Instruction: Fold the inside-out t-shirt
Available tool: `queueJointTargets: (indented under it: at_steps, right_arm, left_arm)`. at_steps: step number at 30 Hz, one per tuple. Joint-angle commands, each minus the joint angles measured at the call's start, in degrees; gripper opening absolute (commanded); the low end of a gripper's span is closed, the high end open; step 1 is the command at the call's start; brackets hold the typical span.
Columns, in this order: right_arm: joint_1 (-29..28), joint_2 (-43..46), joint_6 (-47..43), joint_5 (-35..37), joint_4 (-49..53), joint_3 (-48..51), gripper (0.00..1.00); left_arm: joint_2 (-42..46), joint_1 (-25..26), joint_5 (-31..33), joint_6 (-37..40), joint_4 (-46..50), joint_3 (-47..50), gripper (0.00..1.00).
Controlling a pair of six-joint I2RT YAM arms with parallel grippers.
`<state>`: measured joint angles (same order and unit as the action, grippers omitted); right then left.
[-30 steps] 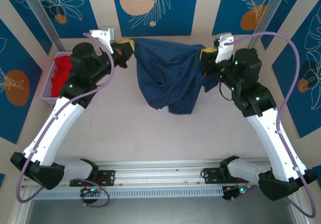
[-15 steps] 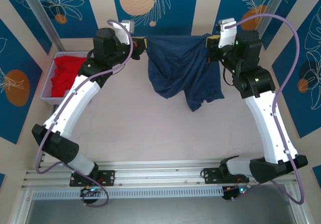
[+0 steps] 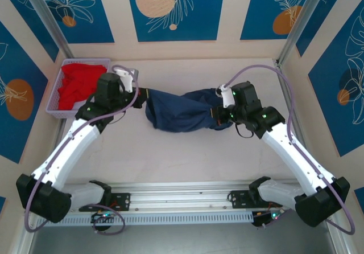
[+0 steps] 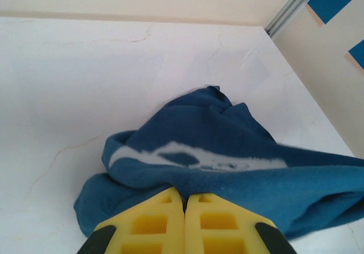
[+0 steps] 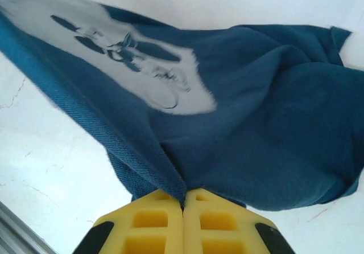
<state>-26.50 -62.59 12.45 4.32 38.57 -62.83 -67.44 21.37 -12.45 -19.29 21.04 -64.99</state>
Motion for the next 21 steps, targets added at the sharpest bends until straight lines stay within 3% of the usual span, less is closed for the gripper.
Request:
queueJointTargets:
  at_steps: [1,6,11,13,15,18,21]
  right_arm:
    - [1.19,-0.97,1.51,0.73,-3.76,1.9,0.0]
    - [4.68,-12.2,1.4,6.04,-7.15,1.49,0.04]
    - [6.81,-22.29,2.19,4.73,-7.64,-1.64,0.08]
    - [6.81,-24.76,2.12,3.66,-7.61,-2.15,0.09]
    - [6.74,-26.18,1.97,2.32,-7.73,-2.22,0.09]
    - [6.73,-26.93,2.04,1.18,-8.2,-2.04,0.09]
    - [6.73,-26.97,1.72,0.87,-8.29,-2.1,0.09]
  left_arm:
    - [-0.99,-0.52,1.62,0.88,-2.1,1.71,0.0]
    - [-10.91,-0.25,0.5,0.59,-6.57,1.97,0.0]
    - [-22.51,-0.05,1.1,0.78,-8.49,-0.19,0.0]
    - [-25.94,-0.1,1.43,0.91,-8.83,-0.82,0.11]
    - [-27.71,0.2,3.17,1.28,-8.49,-1.15,0.29]
    - [-25.56,3.66,9.75,4.74,-9.89,0.94,0.48]
    - [-21.63,10.19,17.45,10.69,-13.88,4.88,0.55]
